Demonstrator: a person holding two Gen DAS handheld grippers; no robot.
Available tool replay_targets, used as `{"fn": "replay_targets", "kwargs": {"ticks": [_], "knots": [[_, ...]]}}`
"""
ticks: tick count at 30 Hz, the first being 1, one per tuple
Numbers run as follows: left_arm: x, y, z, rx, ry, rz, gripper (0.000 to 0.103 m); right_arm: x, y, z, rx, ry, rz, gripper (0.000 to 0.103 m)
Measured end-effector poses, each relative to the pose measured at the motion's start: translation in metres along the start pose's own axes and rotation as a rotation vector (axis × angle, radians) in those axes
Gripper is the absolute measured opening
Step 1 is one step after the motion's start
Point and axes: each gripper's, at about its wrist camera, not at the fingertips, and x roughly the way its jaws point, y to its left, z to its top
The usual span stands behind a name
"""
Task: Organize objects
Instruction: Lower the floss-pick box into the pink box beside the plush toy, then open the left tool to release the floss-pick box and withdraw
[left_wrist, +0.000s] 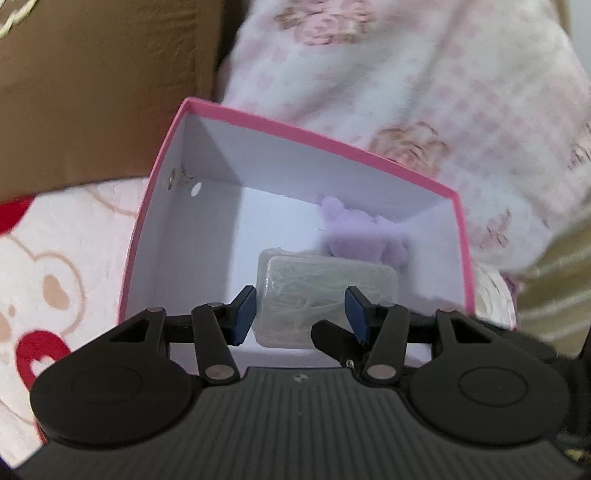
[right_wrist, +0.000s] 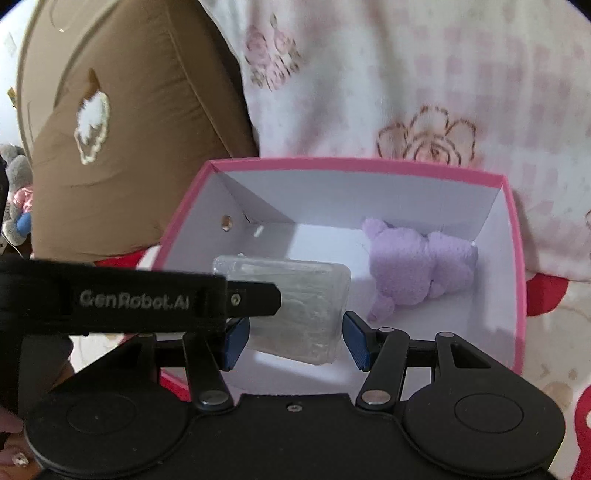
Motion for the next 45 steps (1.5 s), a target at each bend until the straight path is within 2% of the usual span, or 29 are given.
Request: {"fn": "replay_targets", "kwargs": {"ticks": [11, 20, 26, 28, 34, 36, 39, 42, 45], "knots": [[0.046, 0.013, 0.000, -0.033, 0.045, 0.008, 0.049, 0.044, -0.019, 0.003, 0.059, 0.050, -0.018, 0.061], [0.065, 0.020, 0.001, -0.045, 0.064, 0.009, 0.048, 0.069, -0.024, 0.006, 0.090, 0.094, -0.045, 0.060], [0.070, 0.015, 0.004, -0.041, 0.036, 0.021, 0.047, 0.076, -0.033, 0.007, 0.154, 0.105, -0.062, 0.057], [0.069, 0.015, 0.005, -0.053, 0.029, 0.012, 0.047, 0.076, -0.032, 0.009, 0.131, 0.087, -0.071, 0.056], [0.047, 0.006, 0.001, 0.014, -0.009, 0.037, 0.046, 0.056, -0.022, 0.005, 0.037, 0.051, -0.074, 0.054], [0.036, -0.003, -0.003, 0.052, -0.002, 0.019, 0.046, 0.046, -0.025, 0.004, 0.074, 0.077, -0.052, 0.054], [0.020, -0.015, -0.008, 0.082, 0.008, -0.007, 0.046, 0.023, -0.029, 0.006, 0.119, 0.067, -0.002, 0.054], [-0.003, -0.022, -0.013, 0.076, 0.016, -0.049, 0.046, 0.000, -0.014, 0.004, -0.012, 0.044, -0.063, 0.055], [-0.024, -0.034, -0.020, 0.123, 0.007, -0.024, 0.046, -0.029, 0.005, -0.007, -0.159, 0.001, -0.096, 0.055]]}}
